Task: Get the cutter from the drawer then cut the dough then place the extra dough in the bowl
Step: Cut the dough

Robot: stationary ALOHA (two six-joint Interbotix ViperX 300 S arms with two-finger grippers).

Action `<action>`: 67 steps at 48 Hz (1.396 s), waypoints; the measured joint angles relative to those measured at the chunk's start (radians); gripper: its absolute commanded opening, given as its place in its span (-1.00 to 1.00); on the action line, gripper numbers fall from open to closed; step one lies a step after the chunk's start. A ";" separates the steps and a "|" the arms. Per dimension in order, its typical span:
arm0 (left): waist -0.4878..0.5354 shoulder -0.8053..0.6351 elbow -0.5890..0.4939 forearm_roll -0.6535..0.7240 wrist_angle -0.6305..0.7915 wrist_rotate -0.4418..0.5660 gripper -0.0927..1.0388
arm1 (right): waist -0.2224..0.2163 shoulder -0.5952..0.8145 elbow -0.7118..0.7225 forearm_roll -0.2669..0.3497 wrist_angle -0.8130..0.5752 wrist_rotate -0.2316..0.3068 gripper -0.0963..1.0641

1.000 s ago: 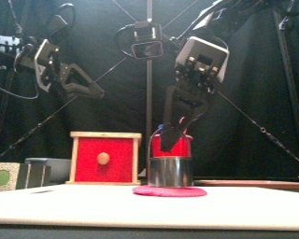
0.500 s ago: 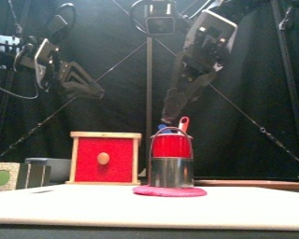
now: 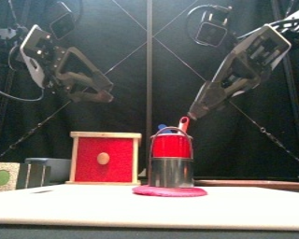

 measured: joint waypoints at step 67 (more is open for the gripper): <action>-0.061 0.308 -0.178 -0.018 -0.075 -0.018 0.41 | 0.247 0.296 -0.020 0.966 -0.423 -0.761 0.40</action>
